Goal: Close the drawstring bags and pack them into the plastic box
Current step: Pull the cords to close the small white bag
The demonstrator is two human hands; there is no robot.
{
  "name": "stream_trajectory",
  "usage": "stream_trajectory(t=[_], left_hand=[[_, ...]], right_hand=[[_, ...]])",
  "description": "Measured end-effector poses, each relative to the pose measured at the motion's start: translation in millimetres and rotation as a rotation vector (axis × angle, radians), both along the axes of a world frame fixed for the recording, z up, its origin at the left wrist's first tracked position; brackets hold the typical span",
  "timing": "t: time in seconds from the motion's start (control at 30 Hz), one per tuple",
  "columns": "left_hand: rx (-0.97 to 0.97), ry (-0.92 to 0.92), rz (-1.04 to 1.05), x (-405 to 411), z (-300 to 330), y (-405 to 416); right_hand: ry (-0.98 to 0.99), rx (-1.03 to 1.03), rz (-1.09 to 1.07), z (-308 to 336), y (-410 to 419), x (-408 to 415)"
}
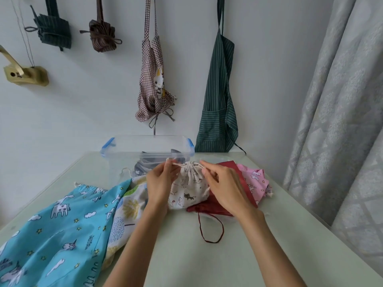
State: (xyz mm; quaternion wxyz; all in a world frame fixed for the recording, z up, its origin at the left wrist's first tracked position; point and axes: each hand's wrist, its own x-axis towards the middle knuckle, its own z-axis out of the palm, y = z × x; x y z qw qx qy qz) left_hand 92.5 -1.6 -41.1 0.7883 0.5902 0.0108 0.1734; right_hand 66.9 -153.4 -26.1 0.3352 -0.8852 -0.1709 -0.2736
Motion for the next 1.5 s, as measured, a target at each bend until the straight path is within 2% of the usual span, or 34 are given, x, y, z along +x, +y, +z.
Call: stream_trajectory(t=[0.17,0.3,0.4,0.47,0.57,0.73,0.9,1.03,1.13,1.27,1.37,1.5], left_hand=[[0.074,-0.045,-0.067,-0.3,1.7,18.5],[0.024,0.001,-0.325,-1.4,3.4,18.0],[0.051,-0.037,-0.466,-1.9,7.5,14.1],[0.122,-0.08,-0.528,-5.2,10.9,11.1],[0.343,-0.128,-0.575,-10.3,10.4,8.9],[0.594,-0.047,-0.575,-6.8,-0.3,7.8],[0.783,0.007,-0.68,-9.4,-9.4,-1.7],[0.88,0.004,-0.86,-22.4,-8.4,-20.0],[0.934,0.016,-0.914,-27.3,-3.4,-25.7],[0.893,-0.015,-0.856,-27.3,-5.1,-23.0],[0.738,0.059,-0.758,-21.6,-4.5,-15.6],[0.605,0.151,-0.756,-16.4,-1.9,-3.4]], right_hand=[[0.183,-0.021,0.106,-13.6,-9.9,9.1],[0.301,-0.053,0.189,-9.0,-15.7,5.2],[0.402,-0.09,0.25,-6.5,-17.5,-1.3],[0.47,-0.116,0.277,-9.0,-17.7,-1.6],[0.548,-0.204,0.252,-13.6,-18.6,0.5],[0.669,-0.231,0.233,2.5,-34.7,-9.9],[0.679,-0.026,0.298,26.8,-49.6,-28.4],[0.503,0.081,0.107,27.6,-48.9,-22.0],[0.453,0.186,0.097,19.2,-35.8,-13.4],[0.536,0.203,0.217,6.2,-23.5,-6.1],[0.594,0.197,0.201,4.6,-33.5,-4.4],[0.795,-0.056,0.312,2.1,-54.4,-7.6]])
